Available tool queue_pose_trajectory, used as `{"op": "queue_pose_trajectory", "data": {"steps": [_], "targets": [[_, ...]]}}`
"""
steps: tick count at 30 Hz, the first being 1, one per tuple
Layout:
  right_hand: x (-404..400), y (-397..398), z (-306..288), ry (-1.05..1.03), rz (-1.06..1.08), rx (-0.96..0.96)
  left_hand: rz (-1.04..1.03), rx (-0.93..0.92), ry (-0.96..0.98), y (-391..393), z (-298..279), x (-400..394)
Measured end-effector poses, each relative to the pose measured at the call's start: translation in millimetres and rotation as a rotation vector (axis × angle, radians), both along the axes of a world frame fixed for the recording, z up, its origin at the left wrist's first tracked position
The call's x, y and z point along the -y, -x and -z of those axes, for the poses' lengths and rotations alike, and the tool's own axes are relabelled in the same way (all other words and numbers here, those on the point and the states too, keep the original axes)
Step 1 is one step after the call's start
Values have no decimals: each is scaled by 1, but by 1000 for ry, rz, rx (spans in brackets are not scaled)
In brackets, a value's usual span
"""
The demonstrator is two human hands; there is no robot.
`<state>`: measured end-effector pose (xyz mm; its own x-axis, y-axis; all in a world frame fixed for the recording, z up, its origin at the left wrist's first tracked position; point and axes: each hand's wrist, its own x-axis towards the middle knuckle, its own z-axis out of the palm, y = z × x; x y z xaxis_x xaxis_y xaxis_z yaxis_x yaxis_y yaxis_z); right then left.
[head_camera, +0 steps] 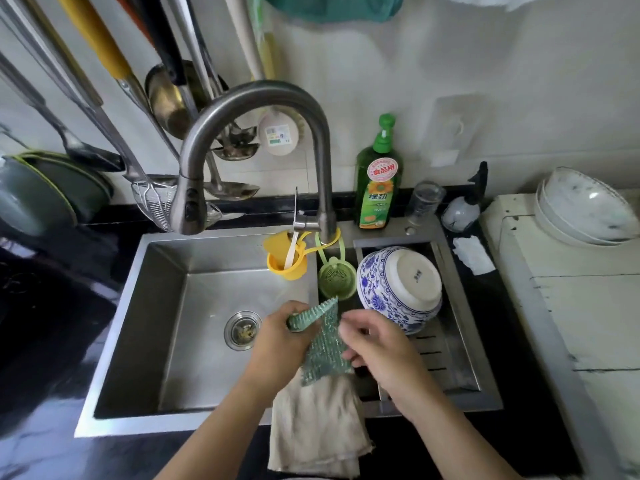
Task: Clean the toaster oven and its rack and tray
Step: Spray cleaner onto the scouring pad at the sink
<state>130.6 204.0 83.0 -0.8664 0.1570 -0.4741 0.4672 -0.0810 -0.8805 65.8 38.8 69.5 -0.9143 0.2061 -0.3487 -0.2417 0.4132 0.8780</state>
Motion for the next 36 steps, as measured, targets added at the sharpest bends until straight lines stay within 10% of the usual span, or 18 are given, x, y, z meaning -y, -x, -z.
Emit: {"op": "queue_pose_trajectory", "data": {"steps": [6, 11, 17, 23, 30, 36], "targets": [[-12, 5, 27, -257, -189, -50, -257, 403, -325, 0, -9, -28], [-98, 41, 28, -479, 49, -64, -379, 667, -460, 11, -8, -43], [-243, 148, 54, -787, 600, -1, -437, 688, -547, 12, -17, -73], [-281, 183, 84, -785, 531, 207, -475, 677, -554, 20, -19, -76], [-273, 188, 73, -1024, 480, 3, -497, 641, -515, 18, -14, -54], [-203, 126, 23, -1044, 531, -558, -588, 581, -480, 17, -1, -3]]}}
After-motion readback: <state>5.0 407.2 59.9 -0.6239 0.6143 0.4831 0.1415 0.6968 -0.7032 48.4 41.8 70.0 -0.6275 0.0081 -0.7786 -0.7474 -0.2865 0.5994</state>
